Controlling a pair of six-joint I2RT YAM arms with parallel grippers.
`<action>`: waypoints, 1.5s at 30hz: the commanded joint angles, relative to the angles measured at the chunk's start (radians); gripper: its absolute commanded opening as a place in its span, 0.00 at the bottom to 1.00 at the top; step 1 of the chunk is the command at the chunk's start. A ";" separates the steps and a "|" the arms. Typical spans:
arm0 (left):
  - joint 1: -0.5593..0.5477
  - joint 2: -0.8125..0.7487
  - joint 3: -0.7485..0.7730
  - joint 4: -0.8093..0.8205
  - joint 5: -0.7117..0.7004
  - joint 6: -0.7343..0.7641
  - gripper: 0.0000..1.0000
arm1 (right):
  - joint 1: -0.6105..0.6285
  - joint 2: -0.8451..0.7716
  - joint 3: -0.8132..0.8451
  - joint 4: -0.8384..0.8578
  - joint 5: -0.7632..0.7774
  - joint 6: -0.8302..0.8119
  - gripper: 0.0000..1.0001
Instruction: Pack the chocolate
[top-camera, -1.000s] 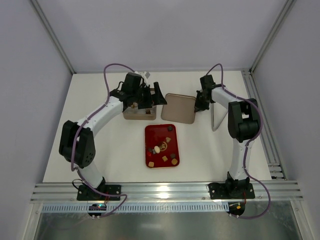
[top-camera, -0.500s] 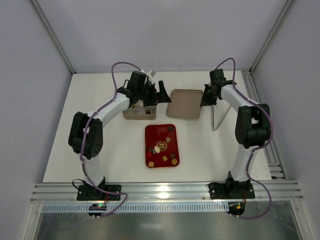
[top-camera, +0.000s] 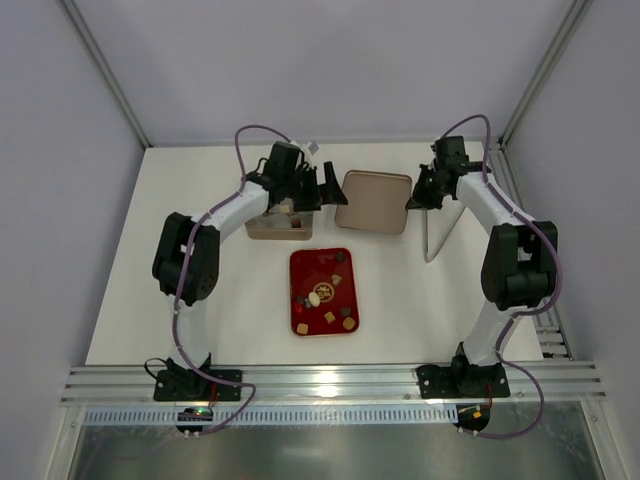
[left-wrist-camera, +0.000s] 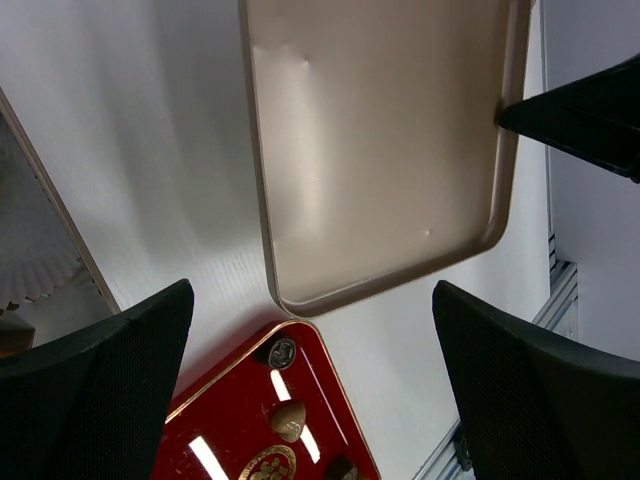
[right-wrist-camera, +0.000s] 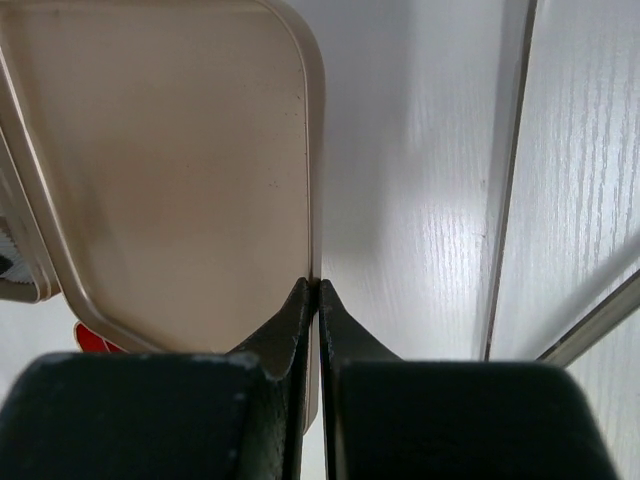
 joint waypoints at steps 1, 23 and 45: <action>0.000 0.028 0.060 0.047 0.018 0.004 0.99 | -0.013 -0.093 -0.007 0.032 -0.083 0.017 0.04; -0.002 0.022 0.024 0.228 0.152 -0.198 0.75 | 0.007 -0.150 -0.085 0.121 -0.246 0.092 0.04; 0.032 -0.113 -0.056 0.085 0.164 -0.253 0.00 | 0.178 -0.324 -0.148 0.174 0.112 -0.096 0.67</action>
